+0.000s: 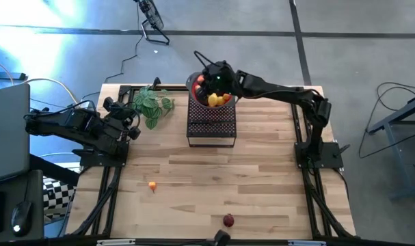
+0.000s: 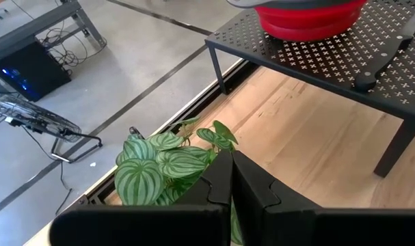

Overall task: Pick & Place Fruit
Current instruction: Put the pear into the red strainer bowl

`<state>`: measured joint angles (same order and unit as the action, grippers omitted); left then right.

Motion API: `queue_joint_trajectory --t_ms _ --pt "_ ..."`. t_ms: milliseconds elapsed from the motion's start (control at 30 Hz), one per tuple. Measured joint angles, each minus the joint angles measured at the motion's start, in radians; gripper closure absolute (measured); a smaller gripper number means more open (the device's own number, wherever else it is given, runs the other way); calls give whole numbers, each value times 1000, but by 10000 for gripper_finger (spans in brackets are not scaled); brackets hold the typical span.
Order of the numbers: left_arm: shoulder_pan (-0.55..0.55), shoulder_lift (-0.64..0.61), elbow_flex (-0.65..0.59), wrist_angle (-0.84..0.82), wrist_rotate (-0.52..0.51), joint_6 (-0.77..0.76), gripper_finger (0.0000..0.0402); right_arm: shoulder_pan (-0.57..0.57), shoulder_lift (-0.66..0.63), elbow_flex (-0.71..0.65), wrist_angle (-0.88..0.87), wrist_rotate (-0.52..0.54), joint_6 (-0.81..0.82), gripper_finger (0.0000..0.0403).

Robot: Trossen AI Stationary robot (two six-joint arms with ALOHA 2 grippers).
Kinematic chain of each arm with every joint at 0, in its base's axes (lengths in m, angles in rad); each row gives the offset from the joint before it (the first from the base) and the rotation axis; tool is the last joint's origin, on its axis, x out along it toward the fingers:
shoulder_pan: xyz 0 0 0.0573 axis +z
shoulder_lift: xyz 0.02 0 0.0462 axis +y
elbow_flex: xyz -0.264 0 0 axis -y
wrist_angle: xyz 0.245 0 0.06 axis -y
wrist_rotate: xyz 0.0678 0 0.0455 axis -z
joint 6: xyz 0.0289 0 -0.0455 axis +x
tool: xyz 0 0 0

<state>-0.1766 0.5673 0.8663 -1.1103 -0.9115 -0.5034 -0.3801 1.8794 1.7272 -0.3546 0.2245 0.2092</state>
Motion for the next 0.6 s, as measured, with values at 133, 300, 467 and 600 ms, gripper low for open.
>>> queue_joint_trajectory --t_ms 133,300,467,600 --pt "0 0 0 0 0 0 402 -5 11 0 -19 42 -63 285" --pt "0 0 0 0 0 0 402 -25 26 0 -44 14 -59 288" --pt "0 0 0 0 1 0 402 -29 45 0 -53 8 -59 284" --pt "0 0 0 0 1 0 402 -32 43 0 -52 6 -60 281"
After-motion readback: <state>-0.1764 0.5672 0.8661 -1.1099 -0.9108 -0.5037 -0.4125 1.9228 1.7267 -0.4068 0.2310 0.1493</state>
